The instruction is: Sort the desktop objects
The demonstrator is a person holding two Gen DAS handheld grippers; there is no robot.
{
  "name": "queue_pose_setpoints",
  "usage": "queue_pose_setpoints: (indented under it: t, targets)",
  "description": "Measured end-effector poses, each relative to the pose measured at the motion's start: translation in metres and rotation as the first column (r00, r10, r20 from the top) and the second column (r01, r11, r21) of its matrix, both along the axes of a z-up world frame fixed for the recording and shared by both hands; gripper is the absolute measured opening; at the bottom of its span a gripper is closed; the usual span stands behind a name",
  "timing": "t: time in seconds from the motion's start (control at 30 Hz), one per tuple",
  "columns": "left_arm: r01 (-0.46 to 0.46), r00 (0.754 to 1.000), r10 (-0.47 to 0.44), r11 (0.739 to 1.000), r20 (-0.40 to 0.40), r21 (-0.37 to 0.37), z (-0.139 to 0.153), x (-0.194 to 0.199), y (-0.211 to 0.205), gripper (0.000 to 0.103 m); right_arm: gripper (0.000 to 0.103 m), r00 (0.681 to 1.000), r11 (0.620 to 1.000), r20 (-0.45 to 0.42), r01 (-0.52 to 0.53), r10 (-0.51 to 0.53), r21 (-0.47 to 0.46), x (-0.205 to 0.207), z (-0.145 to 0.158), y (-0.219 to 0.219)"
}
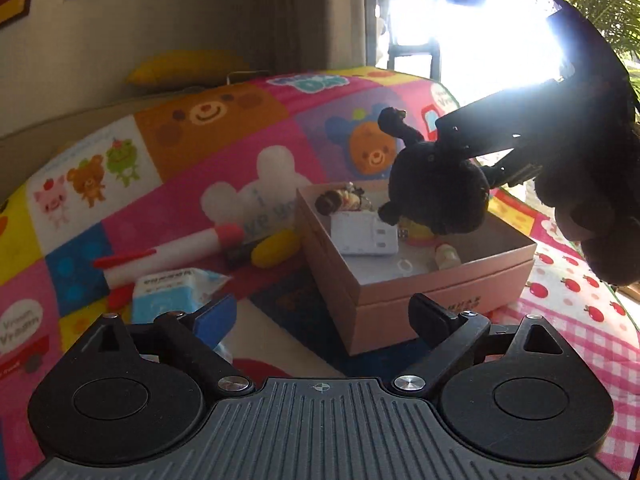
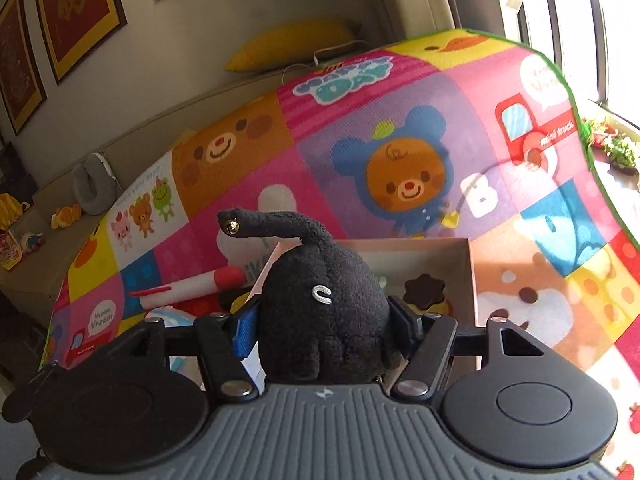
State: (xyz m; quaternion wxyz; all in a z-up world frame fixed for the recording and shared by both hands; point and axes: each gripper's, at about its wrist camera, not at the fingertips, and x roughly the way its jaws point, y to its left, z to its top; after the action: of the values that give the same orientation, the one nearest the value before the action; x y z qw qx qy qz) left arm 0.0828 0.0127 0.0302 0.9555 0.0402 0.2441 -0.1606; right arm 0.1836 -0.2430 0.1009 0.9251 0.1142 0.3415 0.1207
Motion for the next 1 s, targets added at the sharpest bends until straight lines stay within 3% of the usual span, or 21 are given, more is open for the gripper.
queue_pose_setpoints:
  t: [0.1, 0.17, 0.4, 0.43, 0.5, 0.57, 0.6, 0.73, 0.87, 1.0]
  targets:
    - [0.002, 1.000, -0.002, 1.000, -0.020, 0.010, -0.010, -0.003, 0.005, 0.097, 0.066, 0.995, 0.995, -0.088, -0.046, 0.055, 0.092, 0.011, -0.022, 0.005]
    - [0.001, 0.999, -0.001, 1.000, -0.032, 0.003, -0.013, -0.007, 0.010, 0.100, 0.068, 0.993, 0.996, -0.104, -0.042, 0.051, 0.084, 0.012, -0.030, 0.008]
    - [-0.059, 0.998, 0.057, 0.998, -0.041, -0.030, -0.021, -0.008, 0.036, 0.101, 0.073, 0.999, 0.981, 0.013, 0.053, -0.052, -0.185, -0.001, -0.016, 0.017]
    - [-0.070, 0.997, 0.068, 0.997, -0.044, -0.041, -0.022, -0.008, 0.040, 0.101, 0.070, 0.997, 0.970, 0.029, 0.075, -0.071, -0.233, -0.001, -0.014, 0.019]
    - [-0.093, 0.995, 0.090, 0.993, -0.052, -0.067, -0.024, -0.008, 0.047, 0.101, 0.056, 0.994, 0.946, 0.055, 0.108, -0.095, -0.305, 0.001, -0.010, 0.023]
    - [-0.111, 0.992, 0.106, 0.989, -0.061, -0.095, -0.027, -0.008, 0.053, 0.101, 0.038, 0.995, 0.957, 0.028, 0.096, -0.092, -0.274, 0.011, -0.005, 0.024]
    - [-0.115, 0.992, 0.109, 0.988, -0.064, -0.107, -0.027, -0.008, 0.055, 0.101, 0.036, 0.996, 0.967, 0.008, 0.091, -0.092, -0.239, 0.018, -0.004, 0.023]
    - [-0.115, 0.992, 0.107, 0.984, -0.062, -0.135, -0.027, -0.011, 0.059, 0.102, 0.034, 0.996, 0.985, -0.016, 0.083, -0.087, -0.151, 0.052, 0.002, 0.036]
    - [-0.095, 0.994, 0.087, 0.985, -0.060, -0.143, -0.025, -0.019, 0.062, 0.102, 0.034, 0.989, 0.973, -0.026, 0.141, -0.148, -0.184, 0.099, -0.007, 0.051]
    - [-0.064, 0.996, 0.055, 0.987, -0.066, -0.148, -0.026, -0.027, 0.066, 0.103, 0.034, 0.980, 0.982, -0.159, 0.089, -0.116, -0.166, 0.119, -0.026, 0.057]
